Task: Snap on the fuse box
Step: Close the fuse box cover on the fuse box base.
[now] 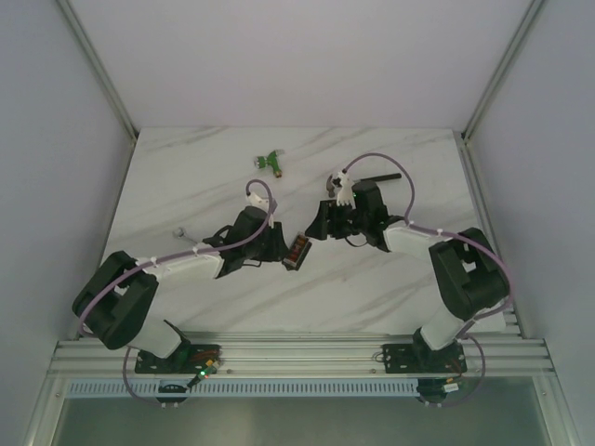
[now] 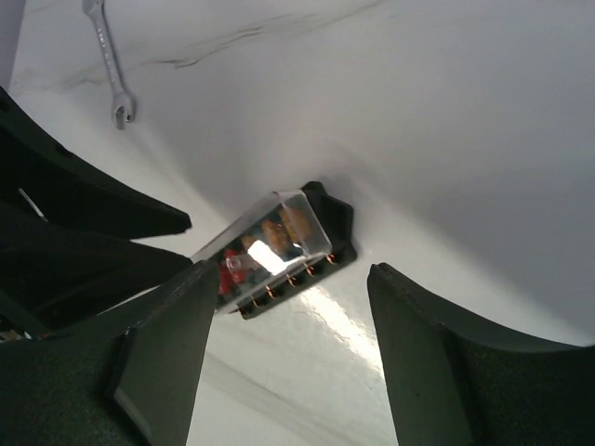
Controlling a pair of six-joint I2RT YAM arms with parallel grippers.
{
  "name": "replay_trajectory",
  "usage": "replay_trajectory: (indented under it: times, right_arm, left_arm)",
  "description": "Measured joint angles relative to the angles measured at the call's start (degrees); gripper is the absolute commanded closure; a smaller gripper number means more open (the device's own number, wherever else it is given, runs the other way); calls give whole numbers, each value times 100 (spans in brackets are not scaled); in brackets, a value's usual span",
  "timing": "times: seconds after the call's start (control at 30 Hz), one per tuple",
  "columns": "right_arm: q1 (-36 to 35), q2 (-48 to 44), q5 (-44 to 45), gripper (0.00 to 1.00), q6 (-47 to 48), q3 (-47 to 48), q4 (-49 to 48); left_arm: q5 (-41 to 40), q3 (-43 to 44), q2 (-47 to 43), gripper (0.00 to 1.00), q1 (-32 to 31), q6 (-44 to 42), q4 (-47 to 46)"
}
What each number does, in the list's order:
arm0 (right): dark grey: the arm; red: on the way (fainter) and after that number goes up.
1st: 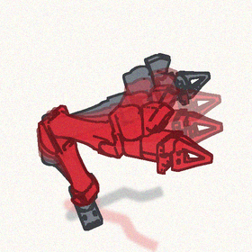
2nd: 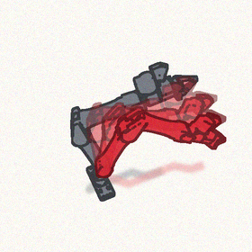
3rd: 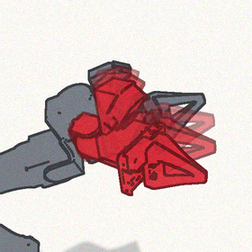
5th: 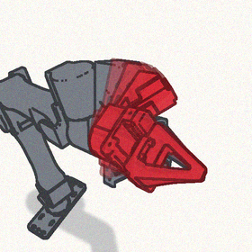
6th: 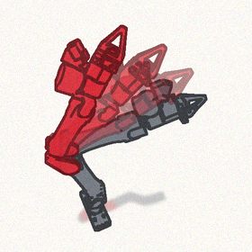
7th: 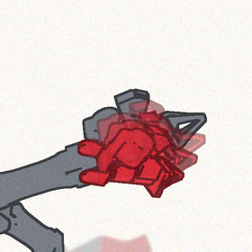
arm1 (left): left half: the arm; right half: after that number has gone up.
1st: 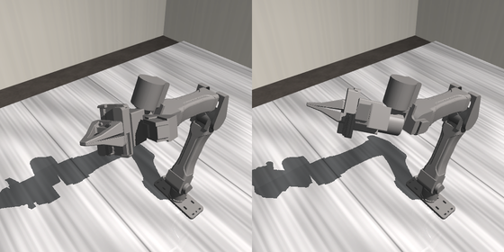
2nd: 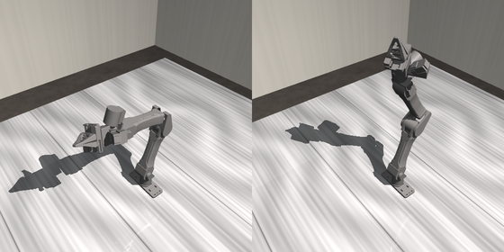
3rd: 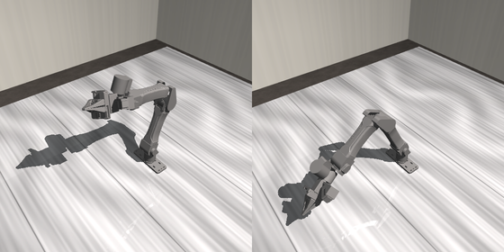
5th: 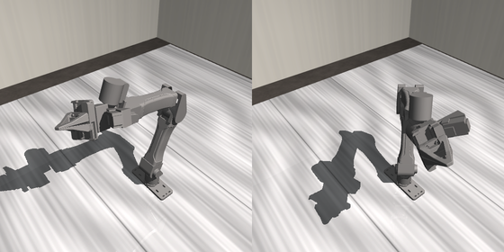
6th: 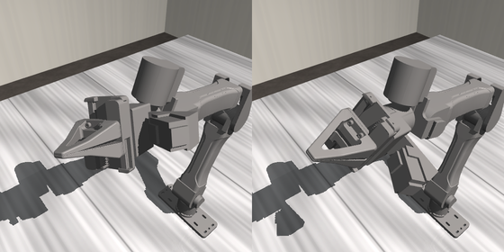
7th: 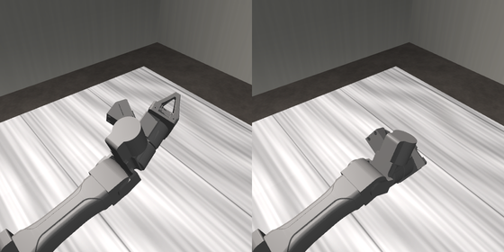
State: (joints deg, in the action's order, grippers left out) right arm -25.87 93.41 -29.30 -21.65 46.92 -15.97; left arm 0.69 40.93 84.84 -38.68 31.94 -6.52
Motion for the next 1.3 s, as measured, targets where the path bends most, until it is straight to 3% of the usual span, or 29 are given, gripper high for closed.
replay_trajectory:
  times: [0.37, 0.57, 0.87, 0.97, 1.13, 1.3]
  right_arm:
    - [-365, 761, -57, 57, -125, 577, 195]
    - [-496, 933, 190, 61, 76, 852, 599]
    - [-688, 1211, 365, 75, 254, 1327, 879]
    - [-688, 1187, 407, 75, 308, 1325, 887]
    - [-715, 1001, 535, 63, 431, 1209, 1010]
    - [-741, 658, 686, 57, 498, 1005, 1353]
  left_arm:
    - [393, -420, 33, 66, 116, 363, -756]
    - [629, -702, 48, 65, 186, 555, -1257]
    - [905, -887, 166, 64, 278, 813, -1685]
    - [1012, -844, 243, 62, 278, 833, -1755]
    - [1191, -675, 396, 55, 133, 824, -1725]
    - [1279, -640, 378, 44, -28, 789, -1576]
